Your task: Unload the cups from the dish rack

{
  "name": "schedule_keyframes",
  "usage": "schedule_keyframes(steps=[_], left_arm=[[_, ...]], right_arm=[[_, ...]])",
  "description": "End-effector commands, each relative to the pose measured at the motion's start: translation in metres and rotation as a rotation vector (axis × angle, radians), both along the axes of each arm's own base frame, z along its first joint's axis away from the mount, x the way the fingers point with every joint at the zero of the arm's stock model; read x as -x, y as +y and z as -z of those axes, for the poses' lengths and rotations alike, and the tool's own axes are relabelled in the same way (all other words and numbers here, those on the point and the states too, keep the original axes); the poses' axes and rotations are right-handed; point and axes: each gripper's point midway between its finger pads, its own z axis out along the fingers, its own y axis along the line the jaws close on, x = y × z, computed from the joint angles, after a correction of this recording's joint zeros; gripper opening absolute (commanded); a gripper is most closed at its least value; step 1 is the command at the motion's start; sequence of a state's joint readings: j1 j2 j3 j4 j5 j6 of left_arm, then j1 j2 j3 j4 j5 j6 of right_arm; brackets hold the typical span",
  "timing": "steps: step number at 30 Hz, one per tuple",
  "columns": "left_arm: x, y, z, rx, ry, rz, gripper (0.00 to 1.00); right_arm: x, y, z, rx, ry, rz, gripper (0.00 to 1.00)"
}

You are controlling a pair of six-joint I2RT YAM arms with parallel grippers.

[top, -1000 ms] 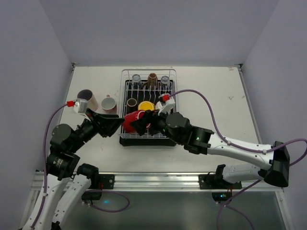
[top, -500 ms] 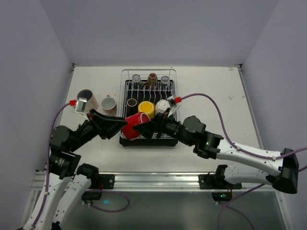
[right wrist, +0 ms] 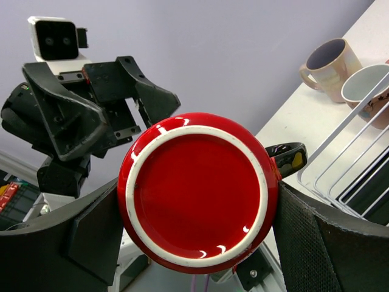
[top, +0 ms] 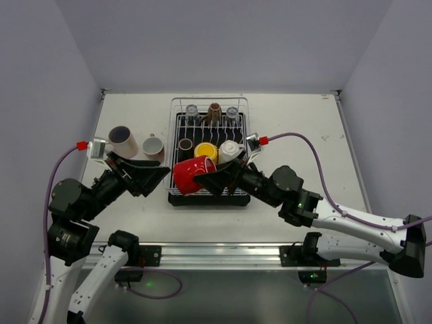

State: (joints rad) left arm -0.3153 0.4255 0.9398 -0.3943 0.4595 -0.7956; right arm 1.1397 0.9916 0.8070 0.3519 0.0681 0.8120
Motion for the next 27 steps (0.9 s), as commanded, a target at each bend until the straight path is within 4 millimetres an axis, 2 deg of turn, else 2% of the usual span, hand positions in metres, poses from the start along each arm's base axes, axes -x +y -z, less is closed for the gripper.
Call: schedule_keyframes(steps=[1, 5, 11, 12, 14, 15, 17, 20, 21, 23, 24, 26, 27], left_arm=[[0.005, -0.012, 0.034, -0.053, 0.133, 0.085, 0.74], [0.017, -0.025, 0.049, -0.040, 0.167, 0.205, 0.70], [0.028, -0.039, 0.048, 0.008, 0.155, 0.333, 0.69], [0.029, -0.041, 0.043, 0.027, 0.139, 0.351, 0.69], [0.034, -0.045, 0.048, 0.042, 0.150, 0.403, 0.69], [0.036, -0.046, 0.043, 0.062, 0.134, 0.419, 0.69], [0.037, -0.047, 0.046, 0.067, 0.135, 0.431, 0.66], [0.036, -0.046, 0.047, 0.067, 0.124, 0.420, 0.54], [0.035, -0.046, 0.047, 0.066, 0.118, 0.419, 0.42], [0.033, -0.046, 0.046, 0.066, 0.107, 0.403, 0.27], [0.033, -0.045, 0.046, 0.064, 0.100, 0.397, 0.15], [0.031, -0.043, 0.042, 0.065, 0.082, 0.375, 0.02], [0.030, -0.042, 0.041, 0.061, 0.067, 0.367, 0.00]], right_arm=[[-0.002, -0.019, -0.069, -0.207, -0.086, 0.037, 0.25], [-0.007, -0.015, -0.073, -0.207, -0.094, 0.028, 0.25], [-0.009, -0.001, -0.073, -0.218, -0.081, -0.016, 0.25], [-0.006, 0.007, -0.071, -0.207, -0.081, -0.052, 0.25], [-0.004, 0.014, -0.072, -0.215, -0.074, -0.085, 0.25], [-0.004, 0.022, -0.066, -0.204, -0.060, -0.107, 0.25], [-0.005, 0.027, -0.063, -0.211, -0.051, -0.117, 0.25], [-0.006, 0.033, -0.059, -0.209, -0.042, -0.129, 0.25], [-0.006, 0.034, -0.058, -0.211, -0.035, -0.131, 0.25], [-0.007, 0.035, -0.055, -0.213, -0.029, -0.138, 0.25], [-0.008, 0.035, -0.051, -0.210, -0.021, -0.138, 0.25], [-0.009, 0.035, -0.045, -0.216, -0.004, -0.142, 0.27], [-0.012, 0.035, -0.042, -0.213, 0.003, -0.139, 0.35]])
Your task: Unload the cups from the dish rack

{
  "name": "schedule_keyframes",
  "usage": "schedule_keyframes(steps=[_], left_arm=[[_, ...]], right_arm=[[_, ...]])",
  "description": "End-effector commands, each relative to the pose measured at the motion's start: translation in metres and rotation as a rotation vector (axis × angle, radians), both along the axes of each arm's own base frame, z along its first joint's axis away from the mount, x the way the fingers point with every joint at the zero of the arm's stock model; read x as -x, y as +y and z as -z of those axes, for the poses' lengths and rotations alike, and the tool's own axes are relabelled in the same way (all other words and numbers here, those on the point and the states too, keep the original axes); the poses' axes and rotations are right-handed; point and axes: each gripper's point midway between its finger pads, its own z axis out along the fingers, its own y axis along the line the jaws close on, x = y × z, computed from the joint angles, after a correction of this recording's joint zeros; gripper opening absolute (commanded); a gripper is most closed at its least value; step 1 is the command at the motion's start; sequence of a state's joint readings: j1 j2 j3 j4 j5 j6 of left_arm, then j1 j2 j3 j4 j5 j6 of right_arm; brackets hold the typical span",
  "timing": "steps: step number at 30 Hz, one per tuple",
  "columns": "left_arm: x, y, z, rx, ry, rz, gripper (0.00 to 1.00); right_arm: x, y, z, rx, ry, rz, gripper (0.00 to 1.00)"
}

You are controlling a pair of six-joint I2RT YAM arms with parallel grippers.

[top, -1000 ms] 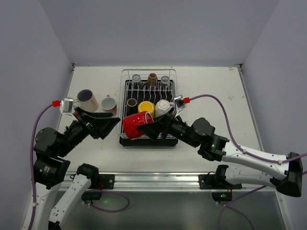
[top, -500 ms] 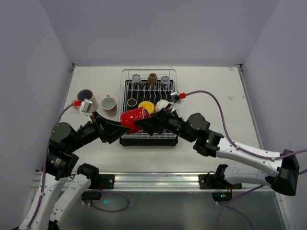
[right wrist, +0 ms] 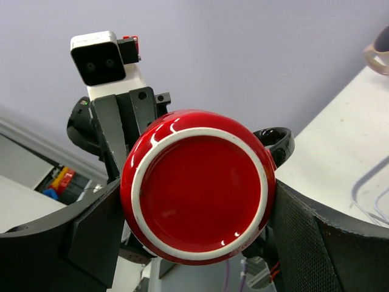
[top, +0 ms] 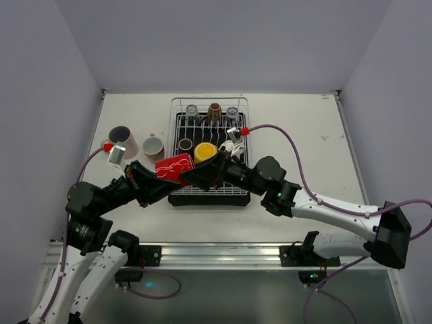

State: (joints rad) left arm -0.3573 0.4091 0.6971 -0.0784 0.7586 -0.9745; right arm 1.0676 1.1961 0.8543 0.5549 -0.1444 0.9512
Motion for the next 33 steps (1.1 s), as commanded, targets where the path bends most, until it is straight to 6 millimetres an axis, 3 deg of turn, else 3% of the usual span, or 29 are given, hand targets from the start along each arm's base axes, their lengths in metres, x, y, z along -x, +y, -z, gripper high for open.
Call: schedule_keyframes(steps=[1, 2, 4, 5, 12, 14, 16, 17, 18, 19, 20, 21, 22, 24, 27, 31, 33], left_arm=[[-0.002, 0.001, 0.007, -0.027, 0.010, -0.011, 0.00], [-0.002, 0.001, 0.005, -0.024, -0.002, -0.019, 0.00], [-0.001, 0.003, -0.002, -0.010, -0.040, -0.028, 0.00], [0.000, 0.003, -0.003, -0.005, -0.055, -0.025, 0.00], [0.006, 0.004, -0.008, -0.012, -0.150, -0.020, 0.00], [0.000, 0.007, -0.008, -0.029, -0.154, -0.061, 0.00], [-0.024, 0.017, 0.009, -0.124, -0.106, -0.190, 0.00], [-0.028, 0.025, -0.002, -0.153, -0.123, -0.251, 0.00], [-0.043, 0.032, 0.021, -0.270, -0.065, -0.307, 0.00], [-0.057, 0.050, 0.012, -0.313, -0.064, -0.436, 0.00], [-0.068, 0.058, 0.032, -0.419, -0.010, -0.474, 0.00], [-0.076, 0.065, 0.036, -0.469, 0.001, -0.518, 0.00], [-0.086, 0.081, 0.034, -0.515, 0.013, -0.613, 0.00], [-0.100, 0.095, 0.056, -0.649, 0.073, -0.664, 0.00], [-0.118, 0.126, 0.075, -0.787, 0.143, -0.826, 0.00], [-0.136, 0.148, 0.091, -0.909, 0.188, -0.936, 0.00], [-0.146, 0.149, 0.113, -0.993, 0.244, -0.923, 0.00]], right_arm=[[-0.005, -0.007, -0.041, -0.142, -0.045, 0.027, 0.46], [-0.005, -0.006, -0.034, -0.130, -0.037, 0.018, 0.73], [-0.011, -0.008, -0.030, -0.127, -0.010, 0.016, 0.94], [-0.014, -0.010, -0.023, -0.125, 0.006, 0.016, 0.99], [-0.026, -0.047, -0.032, -0.249, 0.005, -0.073, 0.99], [-0.024, -0.051, -0.034, -0.246, -0.012, -0.074, 0.99], [-0.023, -0.057, -0.038, -0.255, -0.027, -0.058, 0.99], [-0.025, -0.058, -0.033, -0.247, -0.022, -0.043, 0.99], [-0.028, -0.061, -0.031, -0.234, -0.026, -0.021, 0.99], [-0.030, -0.062, -0.024, -0.193, -0.003, 0.003, 0.99], [-0.037, -0.063, -0.020, -0.166, 0.008, 0.045, 0.99], [-0.042, -0.065, -0.016, -0.119, -0.016, 0.081, 0.99], [-0.045, -0.067, 0.001, -0.025, 0.027, 0.112, 0.99], [-0.056, -0.075, 0.003, 0.056, -0.013, 0.197, 0.99], [-0.064, -0.093, 0.026, 0.216, -0.010, 0.296, 0.99], [-0.070, -0.111, 0.038, 0.332, -0.034, 0.371, 0.99], [-0.069, -0.117, 0.041, 0.369, -0.056, 0.386, 0.99]])
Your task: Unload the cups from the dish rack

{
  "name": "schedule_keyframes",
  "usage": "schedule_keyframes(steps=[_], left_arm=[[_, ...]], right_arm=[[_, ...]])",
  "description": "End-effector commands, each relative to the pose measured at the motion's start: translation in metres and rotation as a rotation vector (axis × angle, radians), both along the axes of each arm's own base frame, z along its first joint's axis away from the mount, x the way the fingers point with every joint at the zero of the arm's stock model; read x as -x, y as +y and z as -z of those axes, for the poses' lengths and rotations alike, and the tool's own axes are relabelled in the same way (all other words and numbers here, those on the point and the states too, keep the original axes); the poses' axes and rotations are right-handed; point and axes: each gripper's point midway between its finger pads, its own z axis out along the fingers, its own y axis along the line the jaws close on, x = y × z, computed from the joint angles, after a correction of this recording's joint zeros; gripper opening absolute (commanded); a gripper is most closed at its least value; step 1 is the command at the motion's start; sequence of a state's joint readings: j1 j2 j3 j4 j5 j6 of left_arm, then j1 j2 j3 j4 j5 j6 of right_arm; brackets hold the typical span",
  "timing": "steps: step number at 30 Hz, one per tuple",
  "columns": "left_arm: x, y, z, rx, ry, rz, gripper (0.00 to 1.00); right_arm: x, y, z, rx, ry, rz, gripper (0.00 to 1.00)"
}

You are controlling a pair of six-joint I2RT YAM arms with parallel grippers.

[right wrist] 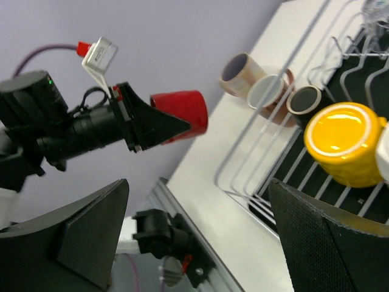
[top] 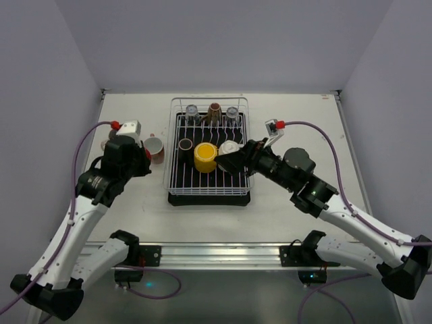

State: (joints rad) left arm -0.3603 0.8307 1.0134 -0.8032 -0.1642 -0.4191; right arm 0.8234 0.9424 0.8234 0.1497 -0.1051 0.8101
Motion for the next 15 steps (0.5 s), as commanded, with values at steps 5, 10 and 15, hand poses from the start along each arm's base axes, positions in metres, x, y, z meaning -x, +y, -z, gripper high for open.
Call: schedule_keyframes(steps=[5, 10, 15], left_arm=[[-0.033, 0.018, 0.037, -0.161, 0.099, -0.075, 0.00], [-0.042, 0.030, 0.079, -0.135, 0.213, -0.098, 0.00], [-0.054, 0.039, 0.105, -0.115, 0.280, -0.124, 0.00]], right_arm=[[-0.004, -0.036, 0.026, 0.231, -0.044, 0.109, 0.99], [-0.001, -0.056, 0.036, 0.293, -0.055, 0.161, 0.99], [0.004, -0.070, 0.039, 0.306, -0.078, 0.186, 0.99]])
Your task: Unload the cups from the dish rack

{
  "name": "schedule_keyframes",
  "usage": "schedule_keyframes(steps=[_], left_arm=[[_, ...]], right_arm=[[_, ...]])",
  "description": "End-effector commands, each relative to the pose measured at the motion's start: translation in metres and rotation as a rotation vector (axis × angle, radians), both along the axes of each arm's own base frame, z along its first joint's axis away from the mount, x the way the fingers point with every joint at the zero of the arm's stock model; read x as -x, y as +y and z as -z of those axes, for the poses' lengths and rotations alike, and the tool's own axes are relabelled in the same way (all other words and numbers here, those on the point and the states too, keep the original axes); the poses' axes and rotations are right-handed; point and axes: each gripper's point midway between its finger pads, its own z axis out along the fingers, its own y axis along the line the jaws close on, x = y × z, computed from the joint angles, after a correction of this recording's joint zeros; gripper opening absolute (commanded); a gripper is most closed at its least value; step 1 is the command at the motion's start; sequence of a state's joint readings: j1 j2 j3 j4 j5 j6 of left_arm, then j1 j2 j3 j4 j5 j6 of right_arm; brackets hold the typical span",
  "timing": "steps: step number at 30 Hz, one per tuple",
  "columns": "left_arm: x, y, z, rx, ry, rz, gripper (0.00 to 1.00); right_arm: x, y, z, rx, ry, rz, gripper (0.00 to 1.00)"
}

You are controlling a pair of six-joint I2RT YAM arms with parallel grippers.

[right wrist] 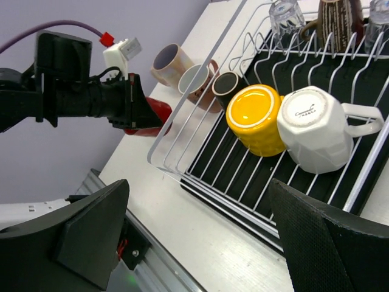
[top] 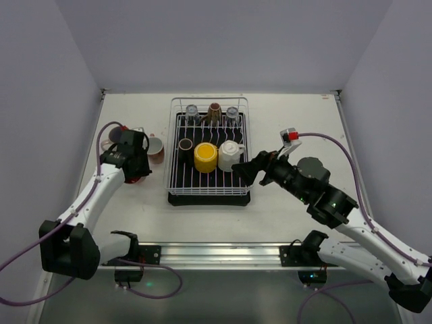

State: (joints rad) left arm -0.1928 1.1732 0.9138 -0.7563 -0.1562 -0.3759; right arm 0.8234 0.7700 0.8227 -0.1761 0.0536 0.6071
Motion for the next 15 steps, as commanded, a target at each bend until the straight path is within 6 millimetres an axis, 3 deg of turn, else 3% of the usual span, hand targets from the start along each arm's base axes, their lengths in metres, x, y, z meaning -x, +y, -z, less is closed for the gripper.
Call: schedule_keyframes(steps=[1, 9, 14, 15], left_arm=[[-0.031, 0.002, -0.006, 0.006, -0.087, 0.003, 0.00], [-0.046, 0.013, 0.038, -0.067, 0.033, -0.036, 0.02], [-0.048, 0.022, 0.056, -0.121, 0.092, -0.050, 0.11], [-0.048, 0.025, 0.057, -0.135, 0.091, -0.057, 0.18]], right_arm=[[0.000, -0.016, 0.009, 0.050, -0.029, 0.044, 0.99], [0.004, -0.023, 0.018, 0.065, -0.034, 0.046, 0.99], [0.007, -0.025, 0.025, 0.085, -0.020, 0.043, 0.99], [0.007, -0.027, 0.024, 0.081, -0.026, 0.047, 0.99]])
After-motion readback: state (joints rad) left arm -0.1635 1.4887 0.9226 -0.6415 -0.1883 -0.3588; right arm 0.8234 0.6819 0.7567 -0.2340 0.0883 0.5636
